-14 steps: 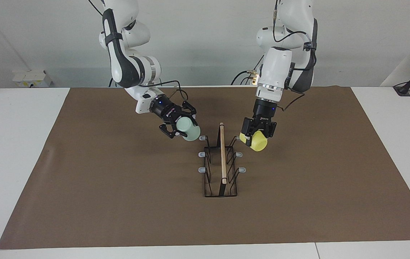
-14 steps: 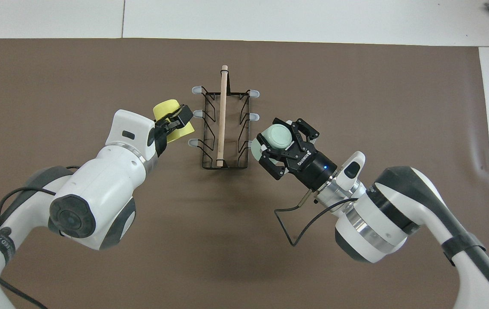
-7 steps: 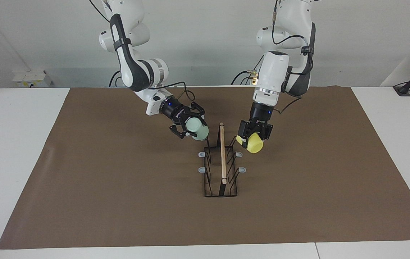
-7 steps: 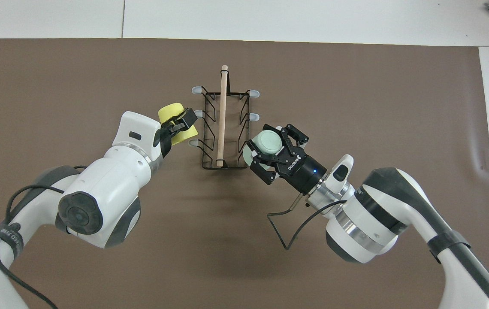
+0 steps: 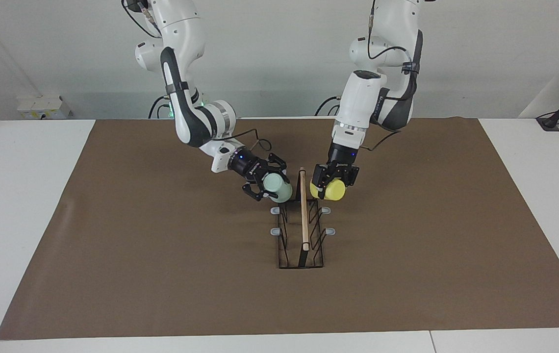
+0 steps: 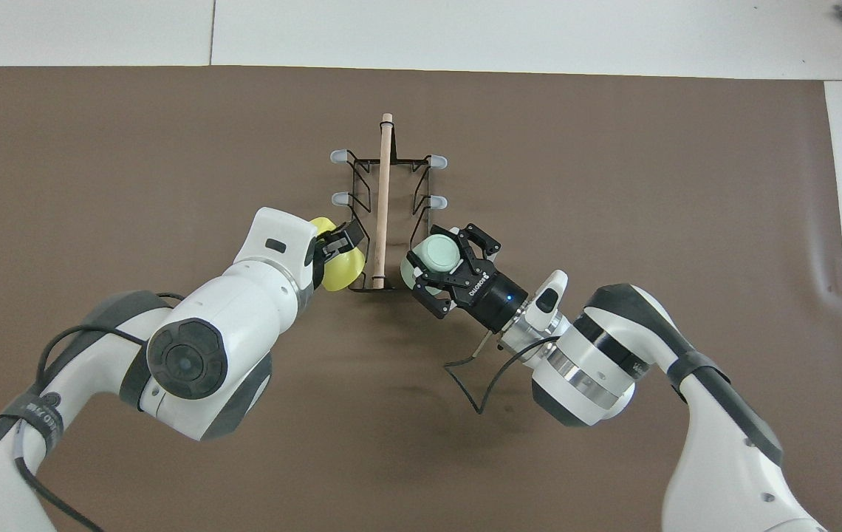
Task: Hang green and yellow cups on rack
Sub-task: 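Hang both cups on the rack pegs and open both grippers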
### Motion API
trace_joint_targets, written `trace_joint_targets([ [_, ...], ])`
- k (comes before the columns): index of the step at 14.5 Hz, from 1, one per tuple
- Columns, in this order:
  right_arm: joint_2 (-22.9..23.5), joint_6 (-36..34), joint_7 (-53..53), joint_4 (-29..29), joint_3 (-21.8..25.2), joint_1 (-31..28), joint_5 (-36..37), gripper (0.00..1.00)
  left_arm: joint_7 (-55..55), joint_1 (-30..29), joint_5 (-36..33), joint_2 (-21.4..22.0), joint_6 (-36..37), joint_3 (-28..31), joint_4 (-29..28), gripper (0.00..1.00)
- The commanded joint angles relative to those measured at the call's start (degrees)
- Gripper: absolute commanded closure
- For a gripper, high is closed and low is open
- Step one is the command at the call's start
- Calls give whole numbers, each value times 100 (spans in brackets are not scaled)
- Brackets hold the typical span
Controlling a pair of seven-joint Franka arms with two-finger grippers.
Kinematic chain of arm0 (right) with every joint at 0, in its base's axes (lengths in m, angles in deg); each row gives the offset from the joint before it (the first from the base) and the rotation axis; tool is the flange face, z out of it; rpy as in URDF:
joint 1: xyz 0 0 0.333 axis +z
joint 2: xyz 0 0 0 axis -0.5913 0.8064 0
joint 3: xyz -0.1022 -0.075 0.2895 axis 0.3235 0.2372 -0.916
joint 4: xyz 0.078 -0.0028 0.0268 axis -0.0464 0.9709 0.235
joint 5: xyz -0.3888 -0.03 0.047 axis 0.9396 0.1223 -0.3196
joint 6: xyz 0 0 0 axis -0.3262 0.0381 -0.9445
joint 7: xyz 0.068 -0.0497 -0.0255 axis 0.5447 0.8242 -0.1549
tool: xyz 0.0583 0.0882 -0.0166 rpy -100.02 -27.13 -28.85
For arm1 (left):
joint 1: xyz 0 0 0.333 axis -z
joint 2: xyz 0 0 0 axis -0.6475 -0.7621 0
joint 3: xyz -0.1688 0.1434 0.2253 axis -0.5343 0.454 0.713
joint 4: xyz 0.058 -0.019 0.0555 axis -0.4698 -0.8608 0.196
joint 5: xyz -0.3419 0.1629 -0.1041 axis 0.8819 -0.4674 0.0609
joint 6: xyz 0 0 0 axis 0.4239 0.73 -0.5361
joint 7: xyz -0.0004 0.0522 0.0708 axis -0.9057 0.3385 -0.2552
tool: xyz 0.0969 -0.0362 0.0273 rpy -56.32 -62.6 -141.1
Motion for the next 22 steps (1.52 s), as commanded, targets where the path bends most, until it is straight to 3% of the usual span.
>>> trace_joint_targets([
  [1,-61,96,-445,6,-23,79,-1044,100,236,-14,-92,267,741,-156,-6,100],
  [2,-61,105,-445,6,-23,70,-1035,100,359,-14,-92,249,742,-165,46,63],
  [3,-61,122,-445,6,-23,70,-1035,100,403,-14,-92,240,742,-165,99,14],
  [4,-61,131,-445,6,-23,62,-1035,85,404,-14,-92,231,750,-165,134,0],
  [5,-53,140,-436,6,-23,27,-1009,35,413,-14,-92,197,759,-165,196,0],
  [6,-53,192,-428,-2,-23,9,-965,0,413,-14,-83,179,777,-183,248,0],
  [10,-61,438,-366,-72,-32,9,-921,0,386,-23,-92,144,978,-174,433,0],
  [13,-149,658,-243,-108,-32,53,-912,0,264,-23,-92,100,1583,-165,792,0],
  [18,-913,2299,380,-108,-67,62,-422,0,-885,-207,-83,-41,2779,-156,1531,0],
  [22,-1238,2776,951,-177,-84,62,-33,0,-1985,-340,-22,47,3359,71,1795,0],
])
